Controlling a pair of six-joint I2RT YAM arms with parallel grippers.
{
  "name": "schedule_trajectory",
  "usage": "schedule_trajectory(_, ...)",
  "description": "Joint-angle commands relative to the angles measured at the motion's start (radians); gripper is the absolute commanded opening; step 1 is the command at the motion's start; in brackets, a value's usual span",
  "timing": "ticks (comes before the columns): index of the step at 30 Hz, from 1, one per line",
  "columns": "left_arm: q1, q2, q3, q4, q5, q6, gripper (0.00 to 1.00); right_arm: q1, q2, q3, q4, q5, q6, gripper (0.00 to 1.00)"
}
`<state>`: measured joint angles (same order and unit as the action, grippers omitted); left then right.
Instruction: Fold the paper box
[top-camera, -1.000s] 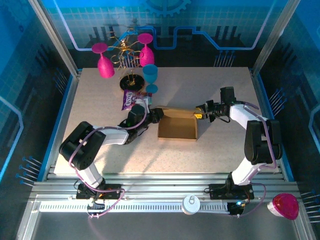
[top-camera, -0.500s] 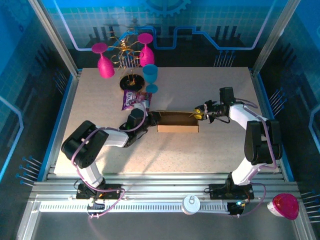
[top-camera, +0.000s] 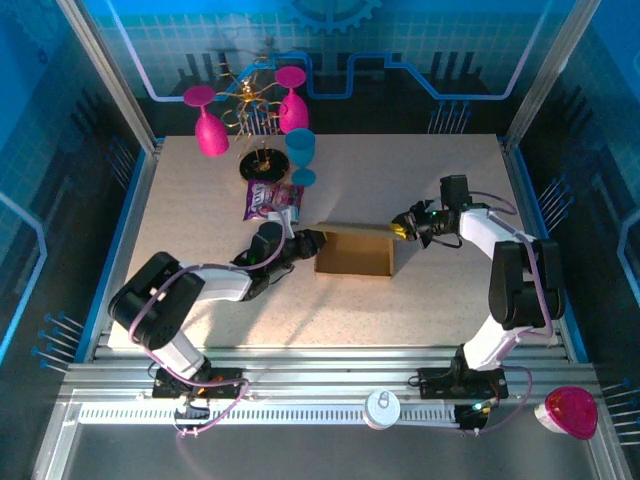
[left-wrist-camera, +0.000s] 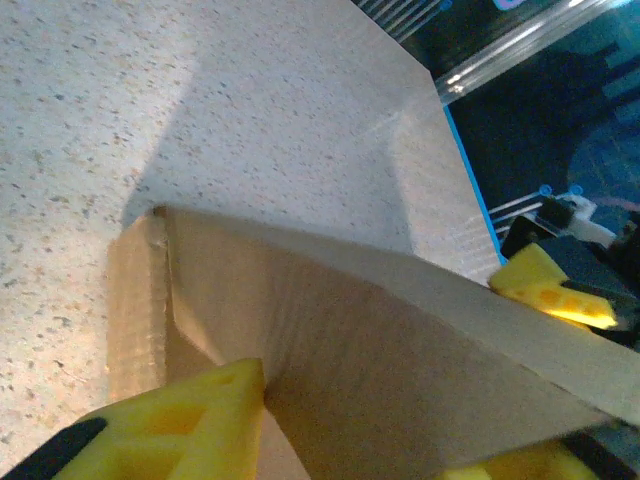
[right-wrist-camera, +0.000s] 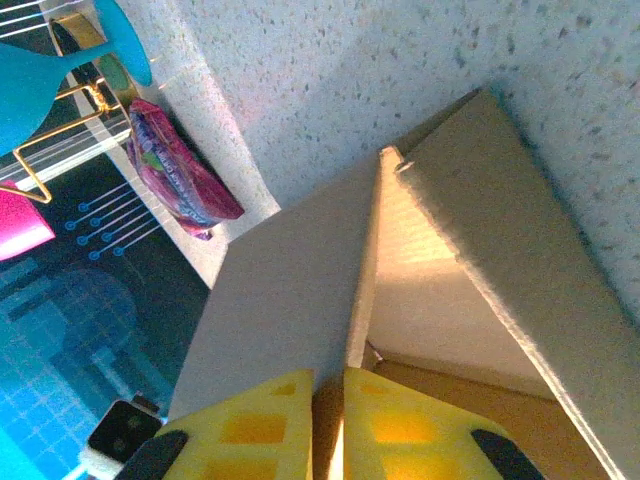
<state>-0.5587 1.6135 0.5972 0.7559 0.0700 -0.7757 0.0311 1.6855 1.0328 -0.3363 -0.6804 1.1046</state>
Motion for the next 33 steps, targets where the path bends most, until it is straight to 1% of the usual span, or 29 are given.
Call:
schedule_trajectory(1,-0.011,-0.058,-0.019,-0.066,0.070,-0.028,0.42,-0.016,-0.003,-0.013,-0.016,0.027,-0.084,0.13)
schedule_trajectory(10,-0.024,-0.083,-0.092,-0.097,0.157,-0.084,0.45,-0.018,0.015,-0.028,0.001,0.034,-0.108,0.12)
schedule_trajectory(14,-0.024,-0.066,-0.117,-0.050,0.222,-0.120,0.46,-0.016,0.021,-0.025,0.012,0.032,-0.106,0.12)
schedule_trajectory(20,-0.023,-0.096,-0.141,-0.062,0.308,-0.105,0.45,-0.016,0.024,-0.018,0.007,0.036,-0.117,0.12)
schedule_trajectory(24,-0.024,-0.118,-0.167,-0.108,0.361,-0.114,0.43,-0.015,0.029,-0.017,0.006,0.036,-0.124,0.12)
schedule_trajectory(27,-0.024,-0.172,-0.197,-0.154,0.370,-0.102,0.43,-0.016,0.032,-0.013,0.005,0.040,-0.131,0.12)
schedule_trajectory(31,-0.023,-0.265,-0.194,-0.319,0.394,-0.047,0.44,-0.015,0.034,-0.005,-0.017,0.046,-0.156,0.12)
schedule_trajectory(33,-0.024,-0.311,-0.209,-0.368,0.421,-0.028,0.45,-0.016,0.038,-0.004,-0.021,0.045,-0.165,0.12)
